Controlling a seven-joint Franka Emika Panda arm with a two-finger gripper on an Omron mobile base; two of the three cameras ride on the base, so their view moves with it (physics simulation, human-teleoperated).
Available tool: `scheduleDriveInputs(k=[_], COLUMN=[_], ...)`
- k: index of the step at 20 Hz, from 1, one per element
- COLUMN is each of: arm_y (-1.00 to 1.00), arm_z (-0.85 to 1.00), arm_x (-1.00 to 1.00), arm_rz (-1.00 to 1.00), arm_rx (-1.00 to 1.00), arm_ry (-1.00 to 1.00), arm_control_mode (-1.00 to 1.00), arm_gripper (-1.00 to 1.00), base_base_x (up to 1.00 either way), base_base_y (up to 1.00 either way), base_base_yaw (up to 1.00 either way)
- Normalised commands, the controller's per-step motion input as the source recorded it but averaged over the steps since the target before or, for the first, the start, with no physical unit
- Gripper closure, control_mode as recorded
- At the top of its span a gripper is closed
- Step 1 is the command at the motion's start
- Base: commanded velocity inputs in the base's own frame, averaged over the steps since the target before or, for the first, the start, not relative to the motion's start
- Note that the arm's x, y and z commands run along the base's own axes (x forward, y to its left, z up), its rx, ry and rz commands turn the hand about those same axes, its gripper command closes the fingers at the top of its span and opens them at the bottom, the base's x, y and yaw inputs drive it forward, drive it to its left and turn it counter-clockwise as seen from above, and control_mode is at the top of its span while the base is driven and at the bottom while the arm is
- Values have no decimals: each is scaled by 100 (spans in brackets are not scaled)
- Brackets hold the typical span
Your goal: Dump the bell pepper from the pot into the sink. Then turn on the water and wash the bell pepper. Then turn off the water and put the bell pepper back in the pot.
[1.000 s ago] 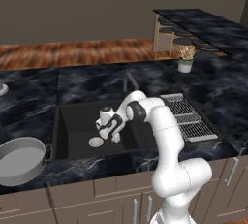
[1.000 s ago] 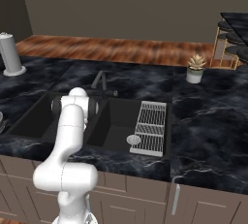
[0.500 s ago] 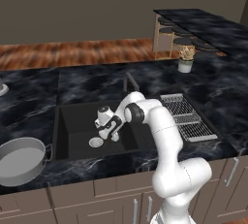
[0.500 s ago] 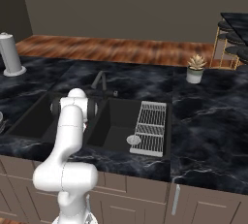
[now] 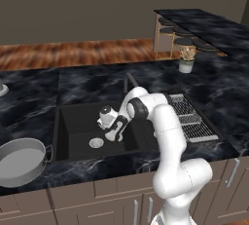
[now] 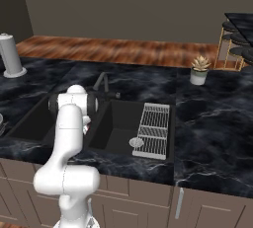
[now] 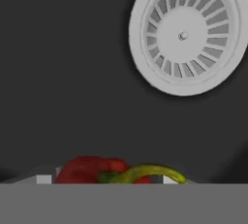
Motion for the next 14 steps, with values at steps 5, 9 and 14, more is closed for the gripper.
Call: scheduleDriveInputs(k=[5,9,14], arm_y=[-4,1,11], arm_z=[84,94,100], arm_x=[-57,-46,-21], arm_rz=[2,0,0], arm_rx=[0,0,0], arm_ry=[-13,-6,0], arm_control_mode=[-100,-100,-100], arm_gripper=[100,100,100], base_base_x=[0,0,0], base_base_y=[0,0,0], base_base_yaw=[0,0,0])
